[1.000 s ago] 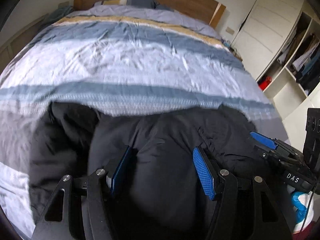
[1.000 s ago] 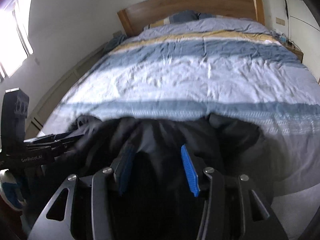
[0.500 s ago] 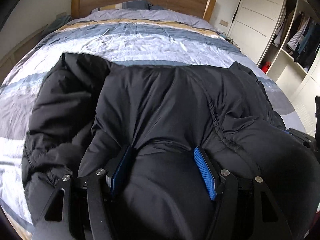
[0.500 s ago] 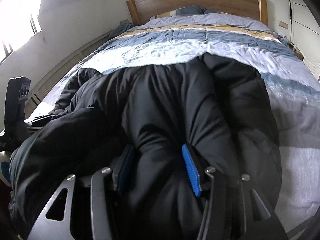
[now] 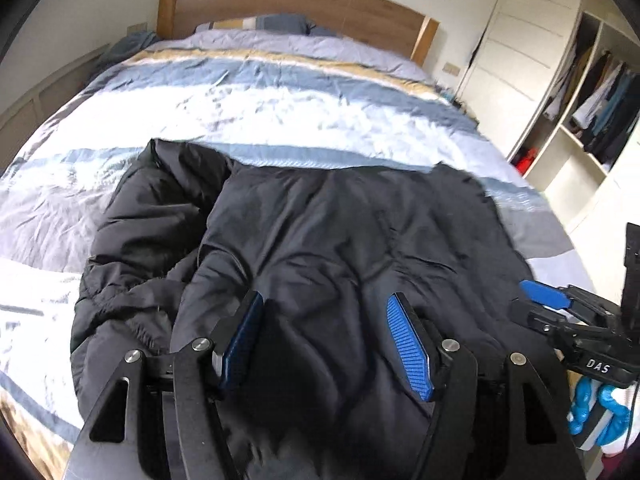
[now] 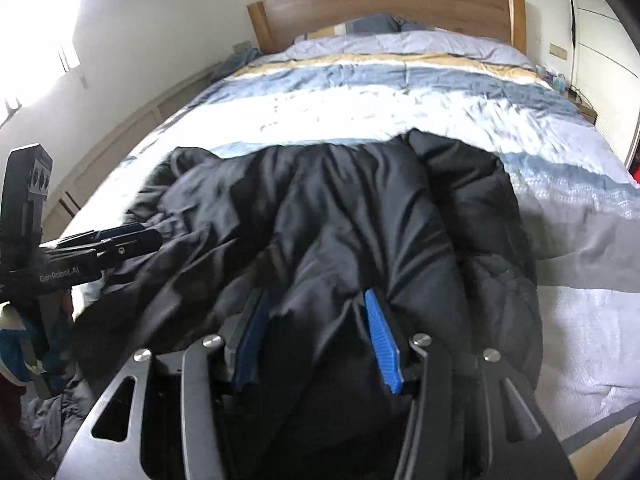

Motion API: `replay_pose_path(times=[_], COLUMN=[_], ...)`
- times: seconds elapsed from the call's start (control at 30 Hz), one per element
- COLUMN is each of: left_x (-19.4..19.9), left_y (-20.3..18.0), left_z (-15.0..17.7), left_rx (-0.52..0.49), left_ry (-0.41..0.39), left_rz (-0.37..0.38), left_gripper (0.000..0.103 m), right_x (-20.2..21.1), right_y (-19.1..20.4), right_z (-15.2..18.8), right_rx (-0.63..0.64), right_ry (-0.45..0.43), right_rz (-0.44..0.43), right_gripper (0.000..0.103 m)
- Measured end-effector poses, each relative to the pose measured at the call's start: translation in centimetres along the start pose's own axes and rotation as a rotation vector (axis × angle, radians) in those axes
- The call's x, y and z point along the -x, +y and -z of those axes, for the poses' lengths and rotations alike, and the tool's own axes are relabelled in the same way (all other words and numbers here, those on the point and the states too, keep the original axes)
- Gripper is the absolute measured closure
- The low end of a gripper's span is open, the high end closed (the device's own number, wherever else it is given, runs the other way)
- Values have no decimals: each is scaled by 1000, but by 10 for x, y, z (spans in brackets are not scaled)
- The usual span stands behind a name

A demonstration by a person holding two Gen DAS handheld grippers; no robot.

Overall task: Fold large clothes
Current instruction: 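Press and smooth the folded jacket flat with both grippers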

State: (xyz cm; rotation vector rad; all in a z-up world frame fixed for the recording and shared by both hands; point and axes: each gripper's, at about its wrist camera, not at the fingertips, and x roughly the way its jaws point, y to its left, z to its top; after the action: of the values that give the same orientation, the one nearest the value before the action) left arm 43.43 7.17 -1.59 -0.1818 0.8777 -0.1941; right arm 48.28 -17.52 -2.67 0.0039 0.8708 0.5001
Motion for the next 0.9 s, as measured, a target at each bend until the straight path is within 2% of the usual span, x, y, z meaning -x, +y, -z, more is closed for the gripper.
replay_pose_path(times=[0.17,0.3,0.43,0.73,0.9], left_x=[9,-12,-32,-48,-22], left_y=[-16,-19,-20,-19,-31], left_z=[22,46,58,64,56], left_rx=[-40,-66,-91,-103,-96], left_ry=[1,32,35,50,48], left_rz=[41,11,-21,-45,-85], left_gripper=[39,39,39,38,38], right_x=[9,-4,-24,-43,-20], right_y=[16,17,3,2,13], right_z=[17,37,53,60,54], right_rx=[53,85,73,60,41], right_ry=[14,50,60,69,97], right_rz=[-27,2,-9,7,63], right_gripper=[55,55,54,54,54])
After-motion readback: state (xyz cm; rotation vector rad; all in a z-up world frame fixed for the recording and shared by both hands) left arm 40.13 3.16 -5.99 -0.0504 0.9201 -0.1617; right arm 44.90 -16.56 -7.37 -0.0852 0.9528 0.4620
